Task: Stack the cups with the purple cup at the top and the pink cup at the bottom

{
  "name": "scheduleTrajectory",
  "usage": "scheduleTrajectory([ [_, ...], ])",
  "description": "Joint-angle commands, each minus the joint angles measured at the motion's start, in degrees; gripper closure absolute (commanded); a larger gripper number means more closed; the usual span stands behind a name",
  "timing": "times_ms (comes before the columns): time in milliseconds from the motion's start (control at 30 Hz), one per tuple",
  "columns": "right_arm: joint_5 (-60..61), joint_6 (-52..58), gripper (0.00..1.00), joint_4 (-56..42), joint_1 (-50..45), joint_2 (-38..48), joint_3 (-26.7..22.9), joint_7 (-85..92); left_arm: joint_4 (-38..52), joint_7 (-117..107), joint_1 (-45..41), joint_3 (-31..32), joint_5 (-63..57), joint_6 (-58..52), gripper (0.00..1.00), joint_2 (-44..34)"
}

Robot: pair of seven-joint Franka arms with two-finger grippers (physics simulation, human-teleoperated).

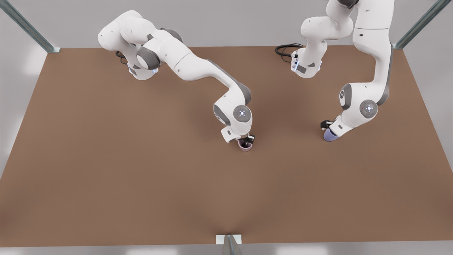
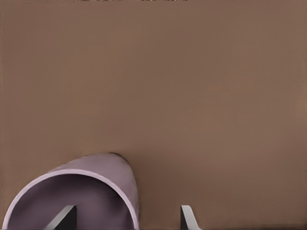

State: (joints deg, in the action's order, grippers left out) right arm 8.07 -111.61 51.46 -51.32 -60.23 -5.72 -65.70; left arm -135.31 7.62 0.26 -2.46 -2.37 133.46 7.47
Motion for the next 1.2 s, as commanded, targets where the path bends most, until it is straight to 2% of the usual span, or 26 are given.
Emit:
scheduleTrajectory([
  [0,0.45,0.78,0.15,-0.04,-0.01,0.29,-0.17,-11.64,-0.30,-0.33,0.00,0.00,-0.09,-0.21,0.00,-0.08],
  [67,0.45,2.45,0.15,-0.04,-0.01,1.87,-0.43,-11.55,-0.30,-0.33,0.00,0.09,-0.09,0.05,0.00,0.35],
  [133,0.98,7.02,0.14,0.31,0.52,7.05,-0.70,-11.38,-0.30,-0.33,0.00,0.00,-0.09,0.31,0.00,0.71],
  [233,7.13,8.25,0.12,10.06,0.52,19.09,-6.58,-4.71,-0.22,-0.33,0.00,0.09,-0.09,0.58,0.21,1.59],
  [267,7.13,11.07,0.09,14.36,0.61,24.44,-9.66,3.20,-0.22,-0.33,0.00,0.00,-0.09,0.66,0.28,1.94],
  [300,6.61,10.54,0.00,22.71,2.62,34.28,-11.86,9.00,-0.22,-0.33,0.00,0.09,-0.09,0.75,0.37,2.29],
  [333,6.17,11.33,0.00,25.00,8.16,39.13,-11.25,16.47,-0.22,-0.33,0.00,0.00,-0.09,0.84,0.39,2.64],
  [367,6.08,14.67,0.00,25.18,13.96,42.99,-10.81,24.99,-0.22,-0.33,0.00,0.00,-0.09,1.10,0.44,2.82],
  [433,4.77,24.77,0.00,27.55,26.26,51.08,-10.63,46.09,-0.22,-0.33,0.00,0.00,-0.09,2.07,0.45,3.43],
  [467,-4.54,28.91,0.00,27.90,32.32,54.42,-5.72,52.25,-0.13,-0.33,0.00,0.00,-0.09,2.77,0.45,4.13],
  [500,-6.40,29.53,0.00,31.50,41.19,56.45,1.22,59.98,-0.13,-0.33,0.00,0.00,-0.09,2.86,0.49,4.31],
  [533,-6.40,31.89,0.00,32.04,47.80,56.45,7.21,61.66,-0.13,-0.33,0.00,0.00,-0.09,2.95,0.57,4.49],
  [567,-6.49,31.81,0.00,31.60,48.86,56.19,7.30,63.59,-0.13,-0.41,0.00,0.00,-0.09,2.86,0.63,4.49],
  [633,-9.21,26.80,0.00,31.86,51.50,54.52,6.95,68.60,-0.04,-0.41,0.00,0.00,-0.09,2.77,0.69,4.49],
  [733,-9.83,29.34,0.00,31.69,53.26,53.90,6.86,68.96,0.22,-0.41,0.00,0.00,-0.09,2.77,0.79,4.22],
  [833,-10.18,29.53,0.00,24.65,55.19,51.97,6.77,68.96,1.01,-0.33,-0.08,0.09,-0.27,2.86,0.79,3.08],
  [933,-9.83,29.35,0.00,24.57,55.54,51.70,6.86,69.31,2.16,-0.41,-1.93,0.88,-0.80,2.95,0.79,0.09],
  [1100,-9.92,29.35,0.00,23.34,56.51,51.88,6.24,69.22,9.18,-7.09,-12.56,0.96,-0.89,1.81,0.79,-2.02],
  [1167,-9.83,29.35,0.00,23.16,56.42,51.88,6.24,69.31,16.12,-13.50,-19.06,0.96,-1.24,-5.83,0.79,-1.23],
])
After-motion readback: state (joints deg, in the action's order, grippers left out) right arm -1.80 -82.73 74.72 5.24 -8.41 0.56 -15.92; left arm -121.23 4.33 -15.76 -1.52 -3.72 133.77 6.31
